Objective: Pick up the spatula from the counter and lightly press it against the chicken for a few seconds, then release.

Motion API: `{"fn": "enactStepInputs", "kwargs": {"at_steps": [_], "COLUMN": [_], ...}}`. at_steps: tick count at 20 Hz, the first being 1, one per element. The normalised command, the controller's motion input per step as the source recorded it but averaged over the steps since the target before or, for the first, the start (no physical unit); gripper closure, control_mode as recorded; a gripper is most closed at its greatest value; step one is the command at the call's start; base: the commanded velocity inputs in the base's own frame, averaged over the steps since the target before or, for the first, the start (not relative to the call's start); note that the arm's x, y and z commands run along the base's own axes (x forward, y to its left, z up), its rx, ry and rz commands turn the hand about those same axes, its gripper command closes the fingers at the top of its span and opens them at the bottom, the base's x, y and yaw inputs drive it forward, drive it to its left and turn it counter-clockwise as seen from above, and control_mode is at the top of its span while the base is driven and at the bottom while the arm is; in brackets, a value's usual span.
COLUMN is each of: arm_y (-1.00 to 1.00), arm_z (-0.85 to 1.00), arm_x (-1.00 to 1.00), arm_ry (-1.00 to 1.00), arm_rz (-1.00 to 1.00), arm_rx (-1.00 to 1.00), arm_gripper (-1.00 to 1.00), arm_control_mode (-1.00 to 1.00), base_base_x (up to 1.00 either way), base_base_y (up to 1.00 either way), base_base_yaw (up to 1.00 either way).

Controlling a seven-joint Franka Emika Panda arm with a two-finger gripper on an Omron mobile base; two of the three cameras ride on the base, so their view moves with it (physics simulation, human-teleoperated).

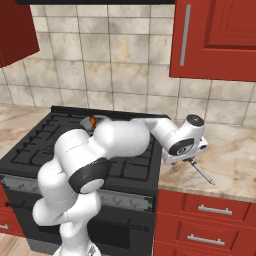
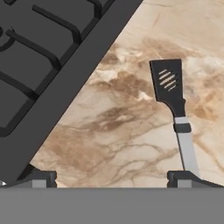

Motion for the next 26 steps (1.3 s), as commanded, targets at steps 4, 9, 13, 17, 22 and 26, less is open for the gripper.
{"fn": "enactStepInputs", "kwargs": {"at_steps": [4, 9, 13, 17, 22, 26], "arm_y": [-0.06, -0.13, -0.18, -0.16, -0.08, -0.05], "arm_z": [-0.11, -0.09, -0.07, -0.09, -0.12, -0.14], "arm_x": [0.06, 0.05, 0.07, 0.17, 0.22, 0.28], "arm_ry": [0.01, 0.00, 0.00, 0.00, 0.02, 0.05], "arm_rz": [0.02, 0.02, 0.03, 0.04, 0.03, 0.02], "arm_rx": [0.00, 0.00, 0.00, 0.01, 0.01, 0.00], "arm_gripper": [-1.00, -1.00, -1.00, -1.00, -1.00, -1.00], "arm_control_mode": [-1.00, -1.00, -1.00, -1.00, -1.00, -1.00], "base_base_x": [0.00, 0.00, 0.00, 0.00, 0.00, 0.00], "base_base_y": [0.00, 0.00, 0.00, 0.00, 0.00, 0.00], "base_base_yaw": [0.00, 0.00, 0.00, 0.00, 0.00, 0.00]}}
